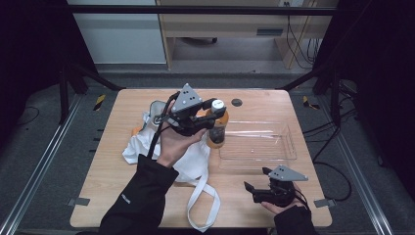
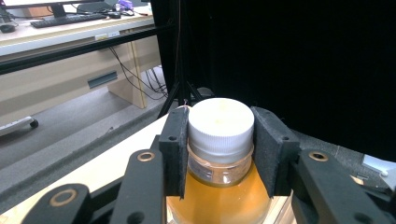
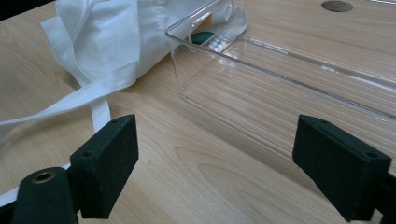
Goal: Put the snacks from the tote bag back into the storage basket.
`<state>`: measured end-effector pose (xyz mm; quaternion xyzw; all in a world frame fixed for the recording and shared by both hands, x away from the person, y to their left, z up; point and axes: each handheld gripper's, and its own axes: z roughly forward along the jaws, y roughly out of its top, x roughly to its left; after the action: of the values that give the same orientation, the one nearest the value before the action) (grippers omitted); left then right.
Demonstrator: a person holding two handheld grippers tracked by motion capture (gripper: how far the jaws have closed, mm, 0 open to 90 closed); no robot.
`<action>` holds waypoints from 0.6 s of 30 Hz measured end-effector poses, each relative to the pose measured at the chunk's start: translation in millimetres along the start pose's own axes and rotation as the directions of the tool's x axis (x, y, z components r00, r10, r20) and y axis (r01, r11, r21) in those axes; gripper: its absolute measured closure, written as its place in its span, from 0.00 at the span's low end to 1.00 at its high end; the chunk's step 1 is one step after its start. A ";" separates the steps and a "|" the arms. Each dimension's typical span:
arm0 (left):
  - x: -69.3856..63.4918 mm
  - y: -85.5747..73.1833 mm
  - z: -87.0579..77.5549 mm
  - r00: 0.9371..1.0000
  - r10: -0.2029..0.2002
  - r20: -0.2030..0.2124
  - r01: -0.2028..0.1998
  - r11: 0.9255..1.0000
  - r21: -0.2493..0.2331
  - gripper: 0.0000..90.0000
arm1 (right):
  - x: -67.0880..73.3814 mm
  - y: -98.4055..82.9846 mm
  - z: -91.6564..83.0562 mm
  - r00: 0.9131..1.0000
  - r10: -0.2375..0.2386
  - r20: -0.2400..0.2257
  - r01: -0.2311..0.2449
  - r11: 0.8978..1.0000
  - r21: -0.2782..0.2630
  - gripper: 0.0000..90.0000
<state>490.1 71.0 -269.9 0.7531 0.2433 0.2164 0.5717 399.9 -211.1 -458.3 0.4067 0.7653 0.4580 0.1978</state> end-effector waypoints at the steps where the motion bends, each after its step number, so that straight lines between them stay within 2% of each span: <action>1: 0.0 0.0 0.0 1.000 0.000 0.000 0.000 1.000 0.000 0.65 | 0.0 0.0 -0.1 1.000 0.000 0.001 0.000 1.000 0.000 0.16; 18: -9.1 -0.8 28.0 1.000 -0.004 0.015 0.004 1.000 0.017 0.65 | -0.1 -0.3 0.5 1.000 -0.004 0.000 0.004 1.000 0.000 0.16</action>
<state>499.7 44.4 -278.2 0.7590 0.2425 0.2076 0.5674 400.2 -211.0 -458.8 0.4052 0.7662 0.4574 0.1989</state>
